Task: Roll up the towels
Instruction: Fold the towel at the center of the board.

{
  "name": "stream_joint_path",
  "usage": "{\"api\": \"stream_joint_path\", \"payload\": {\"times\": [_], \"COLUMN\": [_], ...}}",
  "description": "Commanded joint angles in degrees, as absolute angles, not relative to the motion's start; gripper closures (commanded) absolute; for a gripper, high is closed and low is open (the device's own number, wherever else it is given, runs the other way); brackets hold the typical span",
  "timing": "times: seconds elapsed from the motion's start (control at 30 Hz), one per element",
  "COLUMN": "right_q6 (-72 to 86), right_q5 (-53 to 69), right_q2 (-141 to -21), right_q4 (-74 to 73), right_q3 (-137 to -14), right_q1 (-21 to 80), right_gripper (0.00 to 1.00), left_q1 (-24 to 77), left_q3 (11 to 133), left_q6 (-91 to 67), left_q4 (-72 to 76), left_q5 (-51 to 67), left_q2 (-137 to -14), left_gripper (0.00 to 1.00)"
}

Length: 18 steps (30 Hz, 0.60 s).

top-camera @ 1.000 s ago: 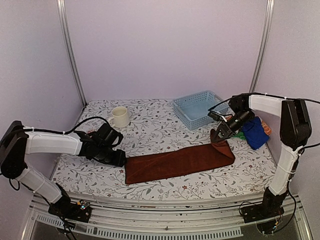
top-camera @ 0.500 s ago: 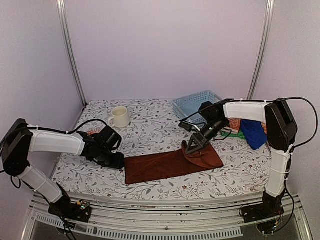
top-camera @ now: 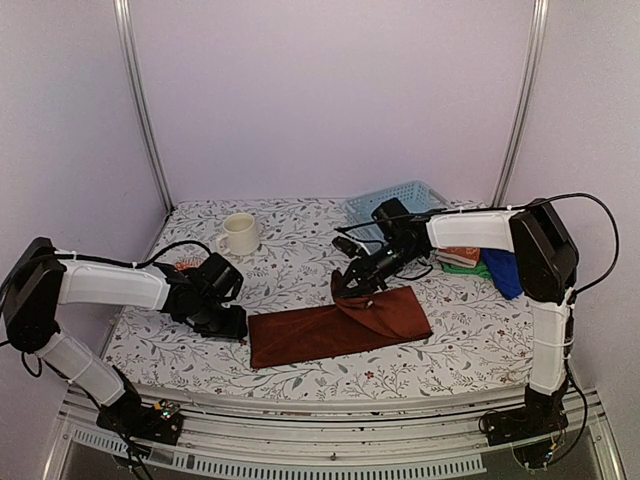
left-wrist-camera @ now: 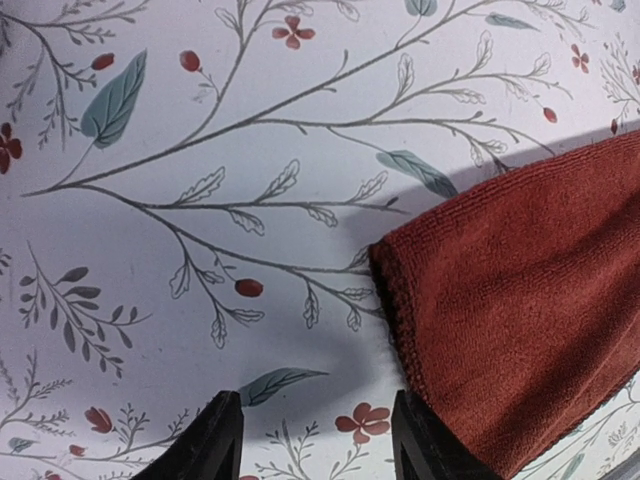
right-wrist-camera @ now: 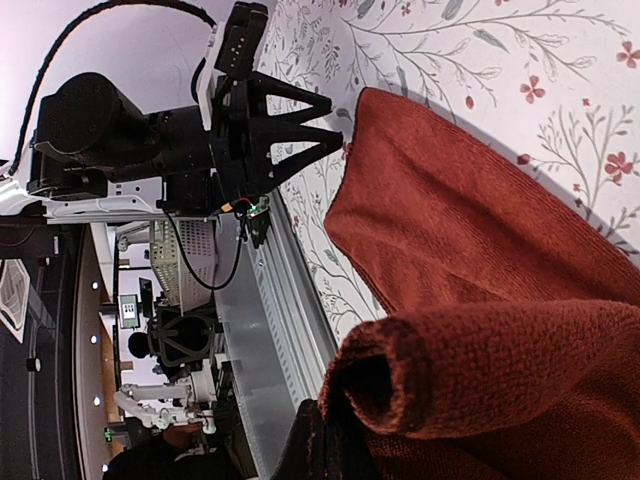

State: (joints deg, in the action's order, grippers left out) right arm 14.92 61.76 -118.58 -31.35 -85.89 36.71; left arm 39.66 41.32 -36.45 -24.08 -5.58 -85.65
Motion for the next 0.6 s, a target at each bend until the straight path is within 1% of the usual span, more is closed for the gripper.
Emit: {"api": "stream_joint_path", "payload": {"times": [0.0,0.17,0.33,0.4,0.57], "right_q6": [28.2,31.3,32.9,33.7,36.4], "right_q5": [61.2,58.9,58.2,57.9,57.6], "right_q2": [-119.1,-120.6,-122.6,-123.7,-127.8], "right_q4": [-18.7,-18.6,-17.8,-17.2,-15.2], "right_q3": [-87.6,-89.1,-90.6,-91.9,-96.6], "right_q1": [39.7,42.1,45.1,46.2,48.0], "right_gripper": [0.98,0.98,0.98,0.98,0.98], "left_q1": [40.0,39.9,39.9,39.9,39.9], "left_q3": [41.3,40.1,39.3,38.8,36.4], "left_q6": [-37.4,-38.1,-38.2,-38.7,-40.7], "left_q4": [-23.4,-21.7,-19.3,-18.8,-17.3], "left_q5": [-4.3,-4.8,-3.8,-3.7,-3.6], "left_q2": [-85.7,-86.3,-87.8,-88.0,-86.2], "left_gripper": [0.49,0.56,0.61,0.65,0.69]}}
